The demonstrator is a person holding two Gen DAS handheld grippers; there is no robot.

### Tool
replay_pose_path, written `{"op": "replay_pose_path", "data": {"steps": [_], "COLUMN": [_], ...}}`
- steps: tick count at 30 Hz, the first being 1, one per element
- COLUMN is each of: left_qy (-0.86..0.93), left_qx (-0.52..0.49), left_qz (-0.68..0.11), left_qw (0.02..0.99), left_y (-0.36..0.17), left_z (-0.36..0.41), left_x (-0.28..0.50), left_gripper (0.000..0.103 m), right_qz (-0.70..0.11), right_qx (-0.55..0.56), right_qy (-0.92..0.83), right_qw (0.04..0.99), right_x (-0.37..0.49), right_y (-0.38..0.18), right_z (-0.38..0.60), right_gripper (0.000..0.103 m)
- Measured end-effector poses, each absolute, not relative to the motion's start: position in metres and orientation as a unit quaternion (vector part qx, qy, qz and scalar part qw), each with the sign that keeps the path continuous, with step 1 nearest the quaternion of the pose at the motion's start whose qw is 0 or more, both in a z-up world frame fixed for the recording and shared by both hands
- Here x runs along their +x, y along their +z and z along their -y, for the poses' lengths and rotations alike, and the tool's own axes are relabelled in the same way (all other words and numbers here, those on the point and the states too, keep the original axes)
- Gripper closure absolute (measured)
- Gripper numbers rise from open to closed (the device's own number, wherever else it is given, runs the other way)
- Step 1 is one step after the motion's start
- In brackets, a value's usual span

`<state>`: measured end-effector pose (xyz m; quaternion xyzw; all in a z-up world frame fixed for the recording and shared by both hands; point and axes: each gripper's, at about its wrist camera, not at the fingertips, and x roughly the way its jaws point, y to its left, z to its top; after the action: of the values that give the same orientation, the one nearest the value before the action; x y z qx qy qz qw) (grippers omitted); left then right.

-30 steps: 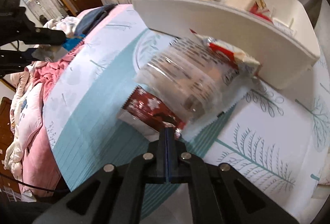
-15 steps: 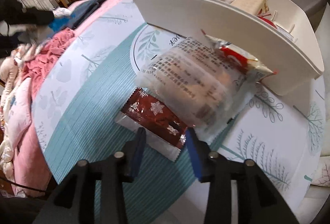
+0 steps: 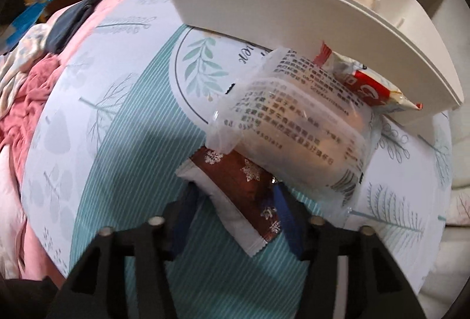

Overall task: Organize snacks
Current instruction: 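Lift the blue packet with the left tool while the right grasps the red-brown snowflake packet, then drop the blue packet into the tray with the left tool while the right drops the red-brown packet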

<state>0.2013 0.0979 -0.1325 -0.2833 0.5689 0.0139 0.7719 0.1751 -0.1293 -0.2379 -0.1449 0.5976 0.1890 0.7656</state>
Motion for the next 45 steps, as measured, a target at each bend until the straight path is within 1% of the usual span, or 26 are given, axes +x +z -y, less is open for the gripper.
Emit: {"op": "replay_pose_path", "data": {"steps": [1,2,6,10,15,21,25,36,40,45], "left_qy": [0.006,-0.002,-0.026,-0.043,-0.068,-0.102,-0.120,-0.177,-0.193,-0.203], "left_qx": [-0.279,-0.274,-0.260,-0.250,-0.235,-0.212,-0.193,-0.158,-0.144,-0.123], "left_qz": [-0.571,-0.573,-0.576,-0.577,-0.573,-0.567,-0.561,-0.528,-0.523,-0.522], "left_qw": [0.772,0.773,0.775,0.776,0.783,0.789,0.796,0.815,0.817,0.819], "left_y": [-0.132,-0.132,-0.131,-0.130,-0.125,-0.115,-0.107,-0.087,-0.084,-0.083], "left_z": [-0.101,-0.104,-0.113,-0.120,-0.121,-0.115,-0.109,-0.071,-0.053,-0.034], "left_x": [0.205,0.209,0.223,0.233,0.246,0.264,0.279,0.331,0.344,0.359], "left_gripper": [0.070,0.070,0.070,0.070,0.070,0.070,0.070,0.070,0.070,0.070], "right_qz": [-0.600,-0.605,-0.622,-0.641,-0.645,-0.635,-0.617,-0.530,-0.495,-0.476], "right_qx": [-0.145,-0.142,-0.130,-0.088,-0.066,-0.015,0.032,0.071,0.086,0.096], "right_qy": [0.180,0.171,0.146,0.142,0.139,0.132,0.119,0.053,0.032,0.010], "right_qw": [0.766,0.765,0.759,0.749,0.748,0.761,0.777,0.843,0.864,0.874], "right_x": [0.175,0.175,0.176,0.174,0.168,0.174,0.187,0.241,0.263,0.276], "right_y": [-0.237,-0.237,-0.237,-0.235,-0.228,-0.198,-0.172,-0.107,-0.095,-0.094], "right_z": [0.126,0.124,0.115,0.106,0.097,0.103,0.113,0.153,0.172,0.187], "right_gripper": [0.067,0.069,0.072,0.077,0.078,0.078,0.078,0.078,0.078,0.078]}}
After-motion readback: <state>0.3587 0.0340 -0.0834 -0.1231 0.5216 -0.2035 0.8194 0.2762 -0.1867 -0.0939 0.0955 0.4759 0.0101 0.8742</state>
